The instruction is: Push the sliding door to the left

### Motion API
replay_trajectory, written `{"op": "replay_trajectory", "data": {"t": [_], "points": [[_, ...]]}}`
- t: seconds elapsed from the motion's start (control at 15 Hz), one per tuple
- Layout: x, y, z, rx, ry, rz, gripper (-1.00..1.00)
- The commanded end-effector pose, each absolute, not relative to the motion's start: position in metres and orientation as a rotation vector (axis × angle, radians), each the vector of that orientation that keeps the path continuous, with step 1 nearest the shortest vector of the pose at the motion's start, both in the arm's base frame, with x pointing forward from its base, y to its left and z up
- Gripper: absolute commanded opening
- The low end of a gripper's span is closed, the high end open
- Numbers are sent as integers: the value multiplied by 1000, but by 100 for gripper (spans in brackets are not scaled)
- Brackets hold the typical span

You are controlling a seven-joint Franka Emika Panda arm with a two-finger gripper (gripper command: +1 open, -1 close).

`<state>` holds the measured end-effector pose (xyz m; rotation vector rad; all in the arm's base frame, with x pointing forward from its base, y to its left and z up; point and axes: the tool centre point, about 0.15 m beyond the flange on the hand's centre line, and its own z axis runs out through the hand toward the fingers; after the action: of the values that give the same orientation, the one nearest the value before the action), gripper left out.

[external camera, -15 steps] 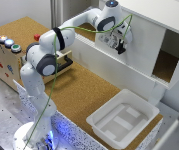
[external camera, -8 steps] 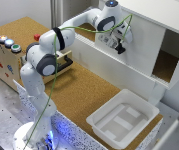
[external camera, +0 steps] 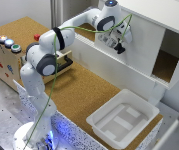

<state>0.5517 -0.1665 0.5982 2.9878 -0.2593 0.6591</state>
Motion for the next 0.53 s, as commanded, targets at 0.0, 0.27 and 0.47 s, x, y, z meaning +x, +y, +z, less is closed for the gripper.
{"op": "replay_trajectory", "data": {"t": [0.0,0.27,0.47], "points": [[569,-125,577,2875,-318,690,-100],[570,-114,575,2881,-290,687,-100],[572,-103,576,2886,-255,694,-100]]}}
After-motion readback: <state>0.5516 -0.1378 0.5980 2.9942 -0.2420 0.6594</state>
